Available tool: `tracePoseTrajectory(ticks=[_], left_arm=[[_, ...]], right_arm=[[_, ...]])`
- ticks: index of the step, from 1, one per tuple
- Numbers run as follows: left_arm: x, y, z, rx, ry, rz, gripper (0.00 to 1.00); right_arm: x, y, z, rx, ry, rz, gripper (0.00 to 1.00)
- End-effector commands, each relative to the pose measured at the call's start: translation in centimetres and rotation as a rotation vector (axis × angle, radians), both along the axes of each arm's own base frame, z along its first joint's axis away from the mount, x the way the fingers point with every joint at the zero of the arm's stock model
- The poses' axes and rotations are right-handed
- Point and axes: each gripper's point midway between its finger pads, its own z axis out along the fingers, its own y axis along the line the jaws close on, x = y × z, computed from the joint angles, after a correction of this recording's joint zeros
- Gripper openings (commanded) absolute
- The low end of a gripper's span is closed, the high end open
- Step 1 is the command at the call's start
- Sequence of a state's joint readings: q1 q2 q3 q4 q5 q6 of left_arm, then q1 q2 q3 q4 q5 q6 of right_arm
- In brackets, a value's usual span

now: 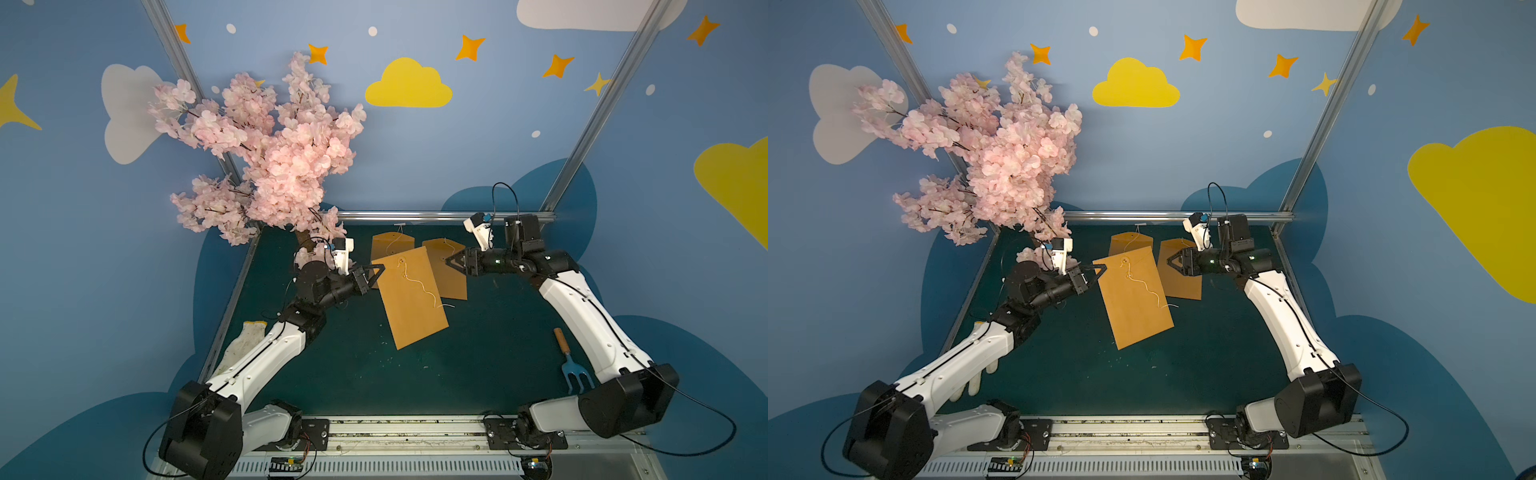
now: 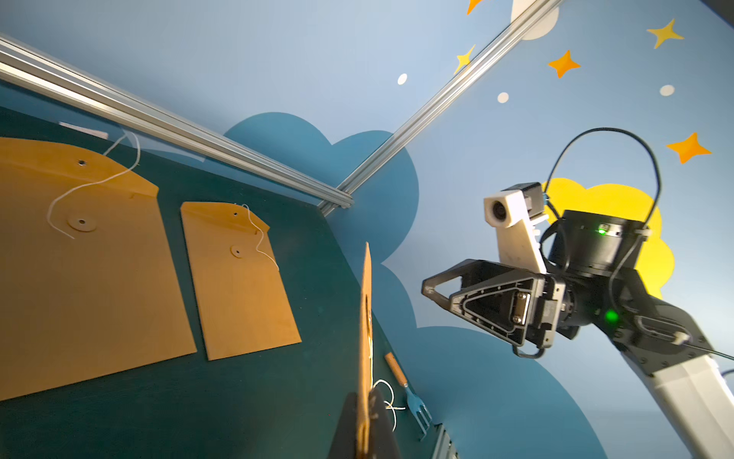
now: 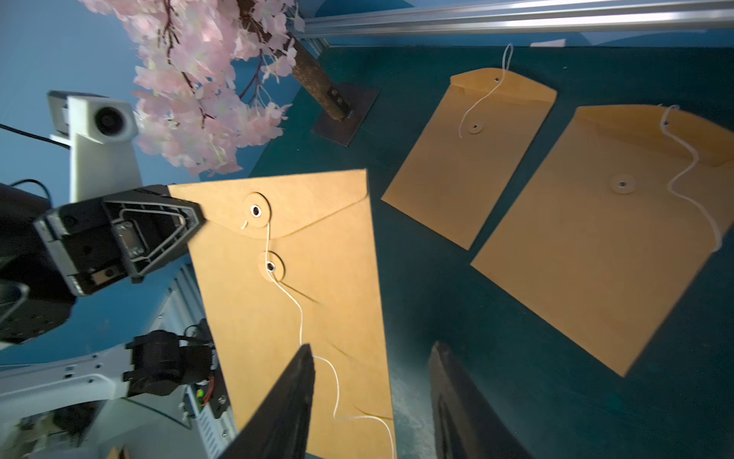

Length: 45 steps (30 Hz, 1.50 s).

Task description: Open the file bag

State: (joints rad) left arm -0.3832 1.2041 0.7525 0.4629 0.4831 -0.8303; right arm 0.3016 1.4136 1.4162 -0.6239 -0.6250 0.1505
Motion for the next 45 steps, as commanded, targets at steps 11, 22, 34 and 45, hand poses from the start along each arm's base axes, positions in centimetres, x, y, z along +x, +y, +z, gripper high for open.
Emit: tracePoseTrajectory(ticks=[11,22,34,45], left_arm=[[-1.1,-0.4,2.6,-0.121,-0.058,-0.058,0.02],[-1.0,-1.0,2.6,-0.136,-0.052,-0.074,0.03],[-0.2,-1.9,2.6,-0.155,-0.05,-0.088,0.03],[-0.4,-2.6,3.1,-0.156,-0.054,-0.111,0.09]], right_arm=[[-0.2,2.3,-1.4,0.183,0.101,0.122,0.53],[-0.7,3.4,-1.7,0.238,0.138,0.174,0.47],[-1.8,4.1,-2.0,0.285,0.179,0.225,0.4],[-2.2,4.4,-1.2,0.314,0.169,0.253,0.09]])
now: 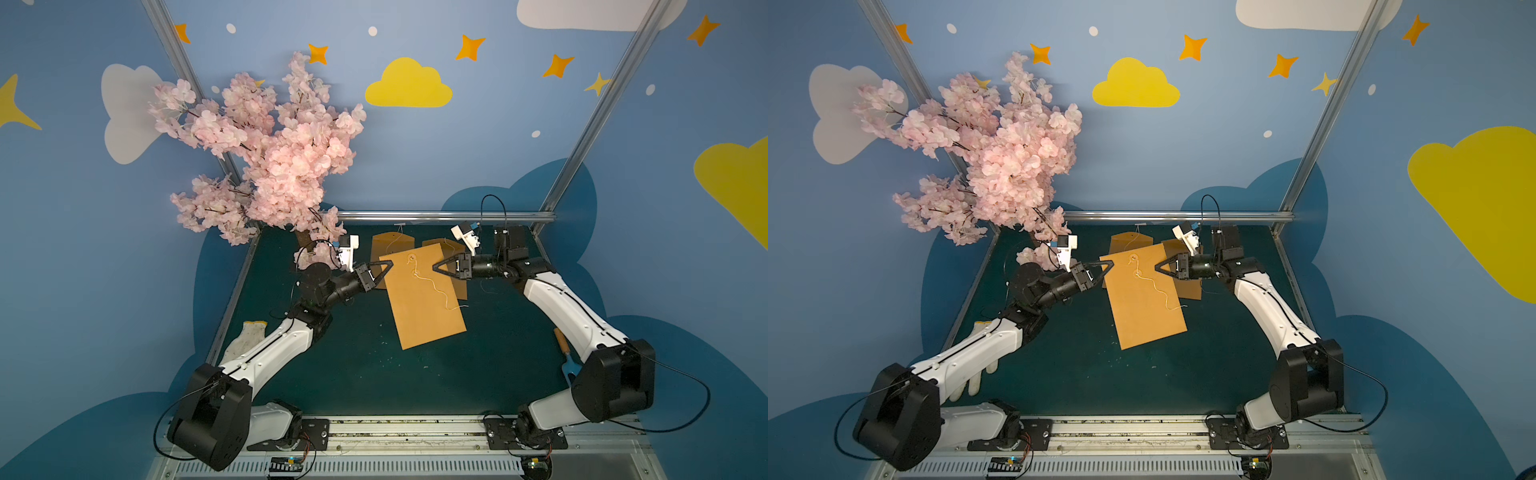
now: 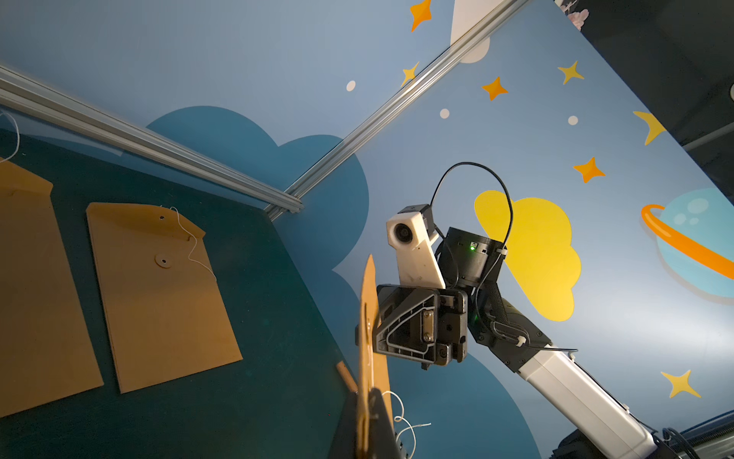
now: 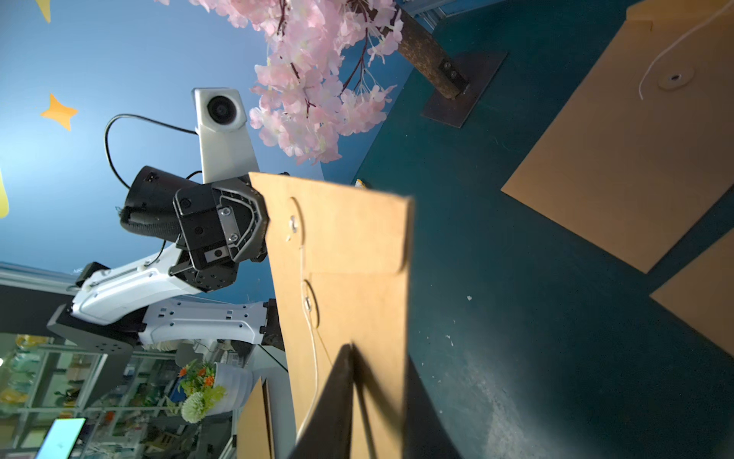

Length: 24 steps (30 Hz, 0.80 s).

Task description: Open the file bag

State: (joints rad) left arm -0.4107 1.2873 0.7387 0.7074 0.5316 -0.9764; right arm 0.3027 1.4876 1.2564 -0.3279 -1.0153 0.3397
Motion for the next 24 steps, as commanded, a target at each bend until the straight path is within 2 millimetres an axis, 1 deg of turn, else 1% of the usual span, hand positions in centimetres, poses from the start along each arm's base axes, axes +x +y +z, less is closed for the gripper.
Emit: tracePoseTrajectory(ticks=[1,3,5,8,12,16,17,20,24], left_arm=[[-0.4,-0.7,1.6,-0.019,-0.042,-0.037,0.13],[-0.7,-0.7,1.7,-0.017,-0.041,-0.04,0.22],[-0.9,-0.5,1.6,-0.015,-0.038,-0.039,0.27],[-1.4,-0.3,1.5,-0.009,-0.035,-0.037,0.32],[-1.9,-0.1,0.8,0.019,-0.025,-0.03,0.36],[-2.0,0.1,-0.3,0.055,-0.004,-0.012,0.36],[-2.0,0.2,-0.7,0.071,-0.001,-0.003,0.35],[-1.8,0.3,-1.4,0.101,0.014,0.014,0.28],[-1.5,0.4,-1.7,0.099,0.022,0.03,0.24]], right_arm=[[-0.3,0.3,0.4,0.018,-0.018,0.019,0.06],[-0.3,0.3,0.7,0.023,-0.029,0.015,0.03],[-0.2,0.2,1.0,0.026,-0.036,0.012,0.01],[0.1,-0.1,1.4,0.031,-0.04,0.003,0.0],[0.4,-0.1,1.9,0.045,-0.039,-0.003,0.0],[0.6,-0.2,2.4,0.067,-0.039,-0.002,0.0],[0.6,-0.1,2.6,0.073,-0.036,0.0,0.0],[0.5,-0.1,2.9,0.081,-0.042,0.0,0.0],[0.4,-0.2,3.4,0.086,-0.054,0.002,0.0]])
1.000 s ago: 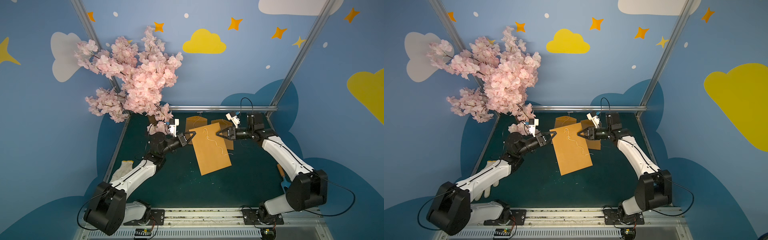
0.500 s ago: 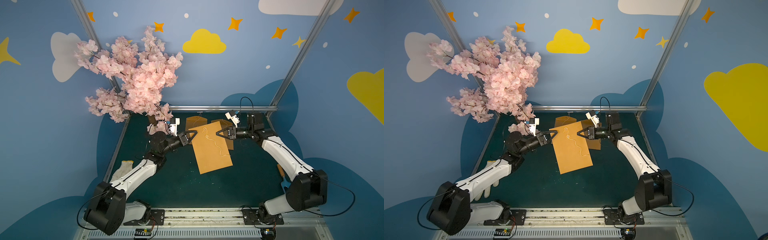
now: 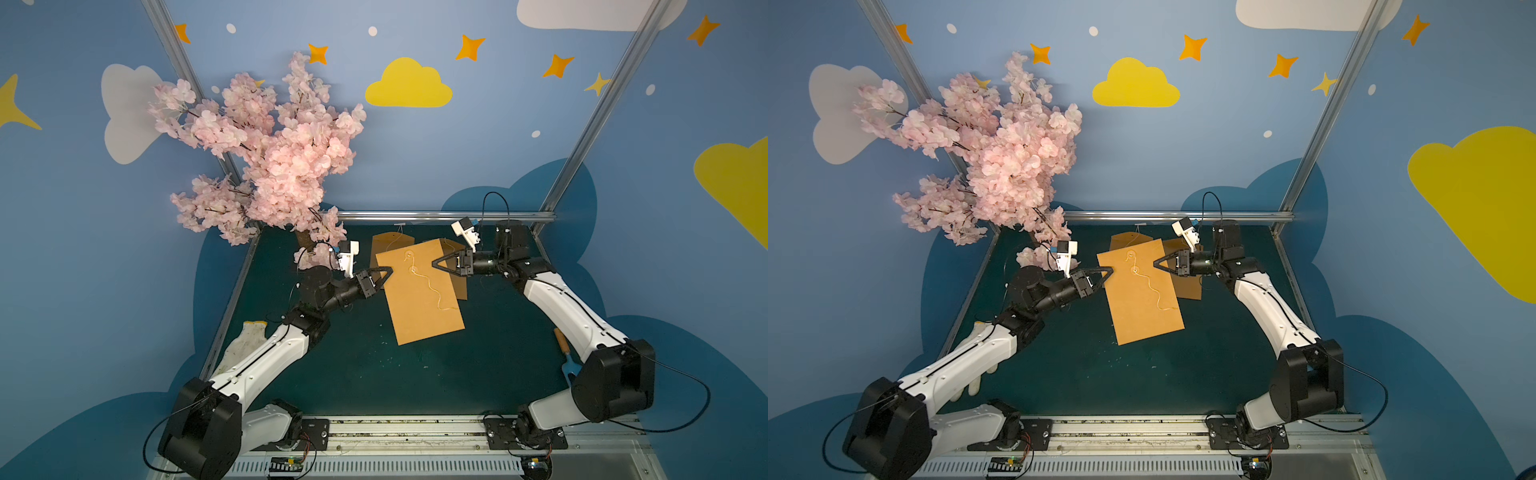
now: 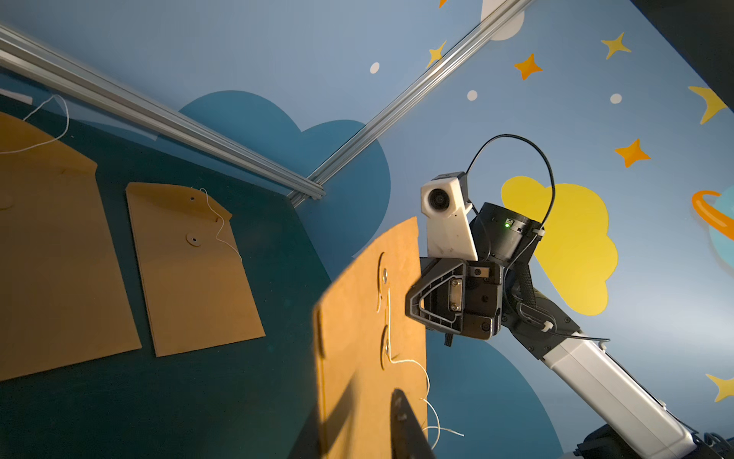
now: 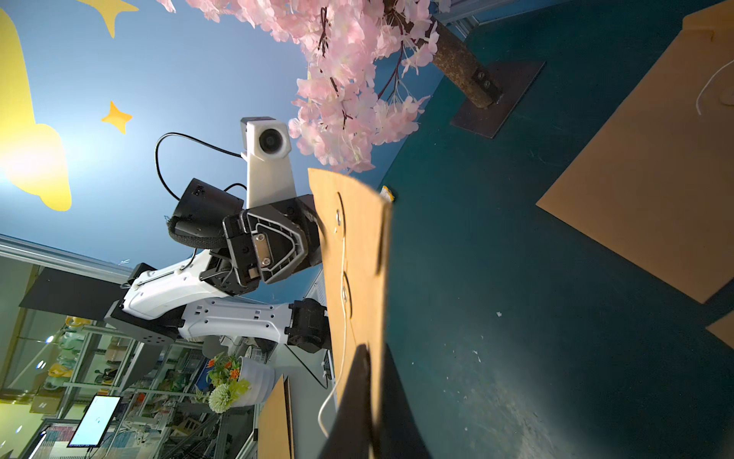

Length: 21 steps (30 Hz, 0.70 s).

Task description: Open the file bag

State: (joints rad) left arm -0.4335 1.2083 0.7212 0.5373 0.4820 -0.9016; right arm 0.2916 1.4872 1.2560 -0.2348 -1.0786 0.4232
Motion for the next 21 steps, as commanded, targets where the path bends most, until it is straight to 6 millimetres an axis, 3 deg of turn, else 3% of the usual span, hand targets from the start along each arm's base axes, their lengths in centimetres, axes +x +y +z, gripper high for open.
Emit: tracePoseTrajectory(ticks=[1,5,17,21], left_arm=[[-0.2,0.0,-0.2,0.012,-0.013,0.006,0.21],[0.1,0.1,0.1,-0.008,-0.013,0.019,0.11],[0.3,-0.9,1.7,-0.11,-0.041,-0.038,0.02],[0.0,-0.9,2.1,-0.137,-0.061,-0.047,0.03]], right_arm=[[0.2,-0.3,1.7,0.017,-0.058,-0.018,0.0],[-0.2,-0.4,1.9,0.018,-0.082,-0.012,0.0],[-1.0,-0.1,1.7,0.018,-0.092,0.013,0.0],[-1.1,-0.2,2.2,0.022,-0.113,0.012,0.12]])
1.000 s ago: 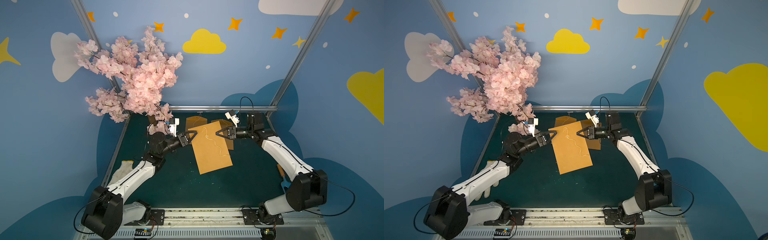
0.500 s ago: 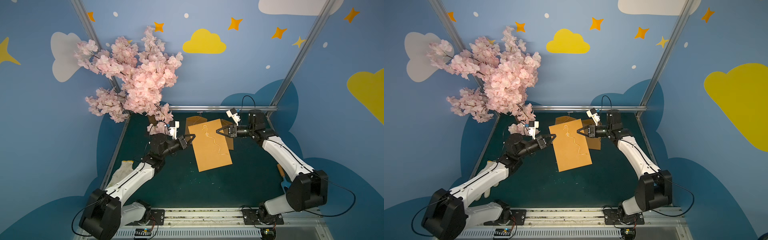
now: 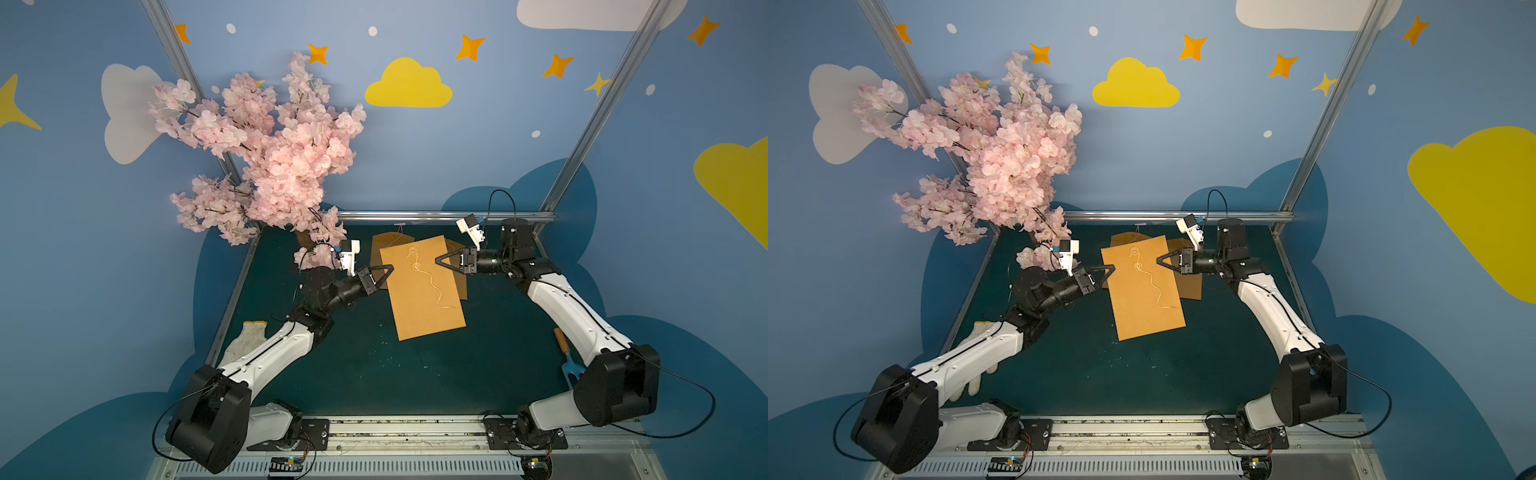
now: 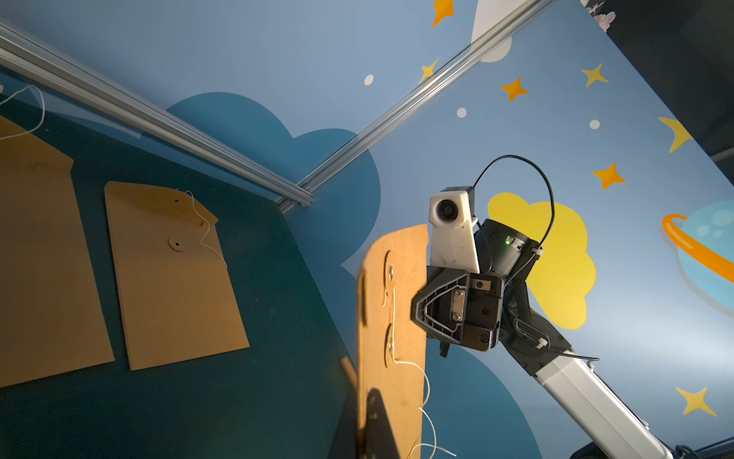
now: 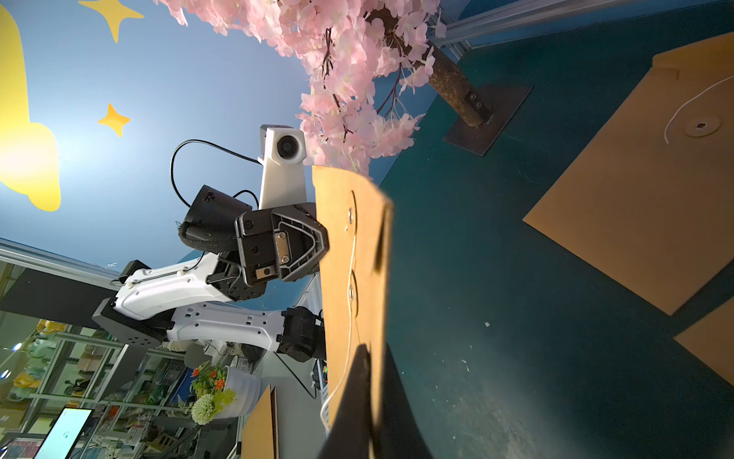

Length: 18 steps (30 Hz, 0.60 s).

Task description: Open the file bag

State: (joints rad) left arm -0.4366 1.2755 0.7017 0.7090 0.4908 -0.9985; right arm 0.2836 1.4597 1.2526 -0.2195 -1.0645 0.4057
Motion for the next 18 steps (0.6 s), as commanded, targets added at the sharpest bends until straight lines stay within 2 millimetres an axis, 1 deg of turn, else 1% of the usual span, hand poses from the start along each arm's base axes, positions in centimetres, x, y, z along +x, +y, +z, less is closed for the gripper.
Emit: tracePoseTrajectory(ticks=[1,4,6,13,18], left_arm=[[-0.8,-0.2,1.8,-0.053,-0.072,-0.033,0.03],[-1.1,-0.2,2.0,-0.064,-0.087,-0.04,0.03],[-1.3,-0.2,2.0,-0.07,-0.091,-0.044,0.02],[-1.7,0.2,1.8,-0.101,-0.098,-0.035,0.02],[-1.8,0.5,2.8,-0.135,-0.133,-0.024,0.02]], right_arm=[[-1.0,0.2,1.4,0.02,-0.061,0.026,0.14],[-0.6,0.1,1.5,0.021,-0.063,0.013,0.2],[-0.2,0.0,1.5,0.026,-0.056,0.003,0.21],[1.4,-0.2,1.8,0.073,-0.025,-0.024,0.23],[2.0,0.0,1.6,0.082,-0.013,-0.03,0.24]])
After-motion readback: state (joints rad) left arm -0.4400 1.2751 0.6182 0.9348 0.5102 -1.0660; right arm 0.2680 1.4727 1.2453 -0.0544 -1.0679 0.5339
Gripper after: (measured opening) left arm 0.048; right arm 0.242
